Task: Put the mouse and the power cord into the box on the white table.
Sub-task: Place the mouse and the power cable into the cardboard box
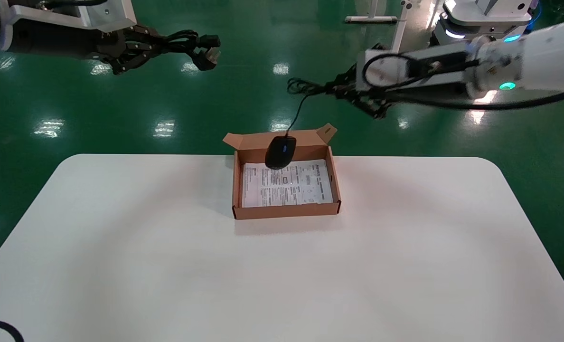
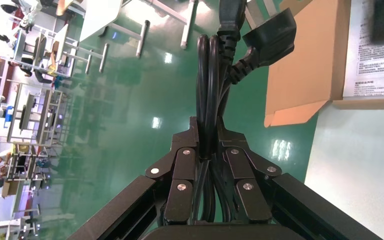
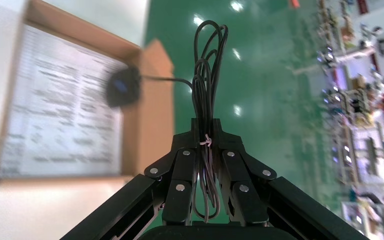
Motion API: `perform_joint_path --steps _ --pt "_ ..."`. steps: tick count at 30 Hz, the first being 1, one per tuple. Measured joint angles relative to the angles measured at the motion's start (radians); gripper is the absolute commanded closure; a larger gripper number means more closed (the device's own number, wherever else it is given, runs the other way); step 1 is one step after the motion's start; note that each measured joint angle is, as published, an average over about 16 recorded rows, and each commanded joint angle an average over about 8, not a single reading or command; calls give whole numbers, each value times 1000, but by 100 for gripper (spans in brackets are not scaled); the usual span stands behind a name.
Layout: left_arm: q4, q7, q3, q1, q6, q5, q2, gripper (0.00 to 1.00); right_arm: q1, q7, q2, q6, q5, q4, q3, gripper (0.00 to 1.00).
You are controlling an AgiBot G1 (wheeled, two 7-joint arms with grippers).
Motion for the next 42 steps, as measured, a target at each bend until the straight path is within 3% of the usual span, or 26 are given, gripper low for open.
perform_joint_path --steps 9,16,17,23,25,34,42 --pt "38 3 19 -34 13 28 16 100 -79 -90 -98 36 -12 -25 -17 100" --pt "61 -6 39 -57 38 57 19 100 -137 -126 -152 120 -18 -33 -37 97" --pt "64 -8 42 -60 42 61 19 100 -146 -126 -157 138 -17 -30 -41 88" --pt "76 -19 61 -73 66 88 26 100 -191 -106 -172 243 -4 12 -71 13" --pt "79 -21 67 -75 72 97 29 100 -203 -93 -173 275 3 29 -84 0" --pt "86 -20 81 -61 84 116 52 100 -225 -38 -170 362 37 86 -152 0" --pt "90 -5 67 2 73 93 109 100 -162 3 -131 405 66 41 -183 0"
